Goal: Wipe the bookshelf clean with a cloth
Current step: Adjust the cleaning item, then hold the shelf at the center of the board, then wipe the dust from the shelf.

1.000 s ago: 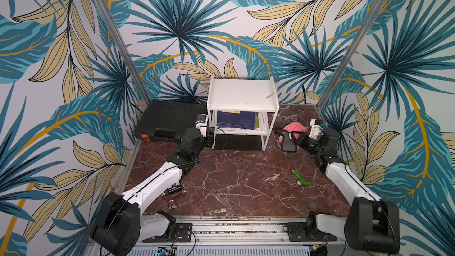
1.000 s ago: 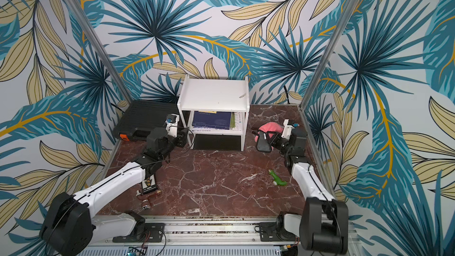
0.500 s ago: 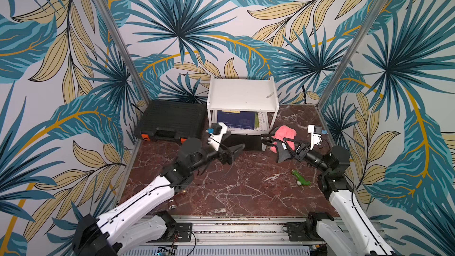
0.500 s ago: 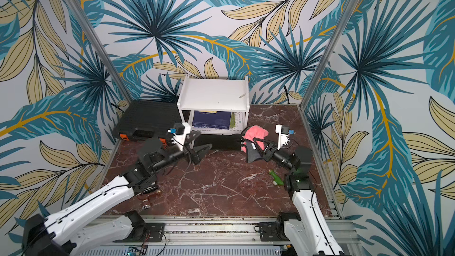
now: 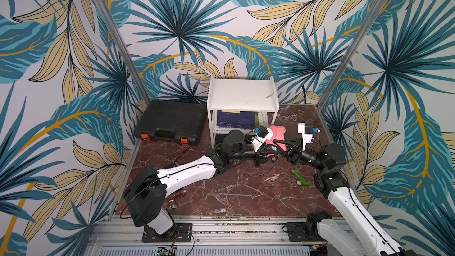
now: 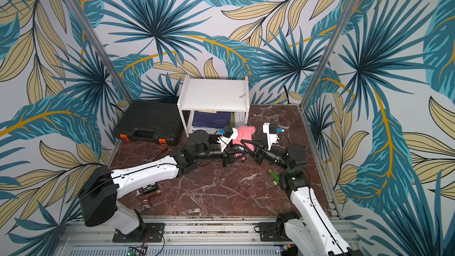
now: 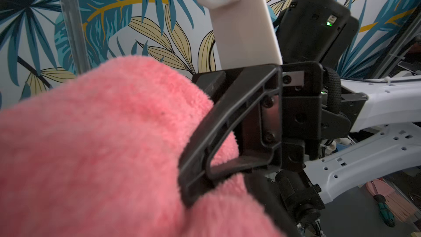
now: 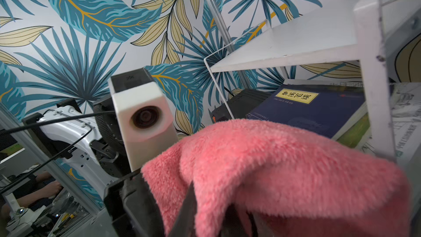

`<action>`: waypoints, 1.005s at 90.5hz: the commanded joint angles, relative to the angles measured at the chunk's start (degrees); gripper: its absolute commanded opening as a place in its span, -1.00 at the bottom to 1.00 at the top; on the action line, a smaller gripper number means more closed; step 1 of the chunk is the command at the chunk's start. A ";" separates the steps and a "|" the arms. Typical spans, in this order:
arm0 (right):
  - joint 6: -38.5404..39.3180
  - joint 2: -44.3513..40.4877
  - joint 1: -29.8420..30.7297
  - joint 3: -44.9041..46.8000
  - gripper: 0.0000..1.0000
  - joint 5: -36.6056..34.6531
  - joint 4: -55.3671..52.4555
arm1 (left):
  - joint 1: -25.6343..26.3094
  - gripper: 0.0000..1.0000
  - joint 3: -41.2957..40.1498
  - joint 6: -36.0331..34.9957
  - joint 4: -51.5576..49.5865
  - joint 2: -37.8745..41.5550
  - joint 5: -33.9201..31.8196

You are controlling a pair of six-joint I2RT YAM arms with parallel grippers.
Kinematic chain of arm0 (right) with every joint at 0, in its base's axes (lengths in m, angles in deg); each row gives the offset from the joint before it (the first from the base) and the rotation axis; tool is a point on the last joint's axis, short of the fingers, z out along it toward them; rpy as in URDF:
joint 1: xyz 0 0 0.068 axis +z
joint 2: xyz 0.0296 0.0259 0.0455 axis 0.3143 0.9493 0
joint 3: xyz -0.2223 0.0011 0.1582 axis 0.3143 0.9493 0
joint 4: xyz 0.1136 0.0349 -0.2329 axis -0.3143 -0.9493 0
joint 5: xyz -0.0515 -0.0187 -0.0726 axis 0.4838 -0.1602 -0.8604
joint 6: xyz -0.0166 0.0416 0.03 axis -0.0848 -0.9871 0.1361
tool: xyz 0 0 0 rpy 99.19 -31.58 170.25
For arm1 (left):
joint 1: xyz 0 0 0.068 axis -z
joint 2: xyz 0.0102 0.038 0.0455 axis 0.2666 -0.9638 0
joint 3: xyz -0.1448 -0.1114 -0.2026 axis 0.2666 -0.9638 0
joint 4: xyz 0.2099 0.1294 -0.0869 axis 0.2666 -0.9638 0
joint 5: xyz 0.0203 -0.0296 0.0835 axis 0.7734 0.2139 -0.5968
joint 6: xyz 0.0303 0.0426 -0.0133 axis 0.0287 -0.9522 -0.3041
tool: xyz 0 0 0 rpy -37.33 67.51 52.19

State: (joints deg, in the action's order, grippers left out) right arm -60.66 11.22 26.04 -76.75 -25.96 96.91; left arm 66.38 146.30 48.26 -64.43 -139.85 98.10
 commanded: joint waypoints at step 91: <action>18.20 27.79 5.54 -13.38 0.17 -48.90 -3.83 | -29.38 -1.00 -15.76 25.40 -13.67 -0.28 -25.98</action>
State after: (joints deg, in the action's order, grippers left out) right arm -43.29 38.54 32.36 -90.34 -69.70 95.25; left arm 39.28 130.19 73.57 -80.37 -136.98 61.82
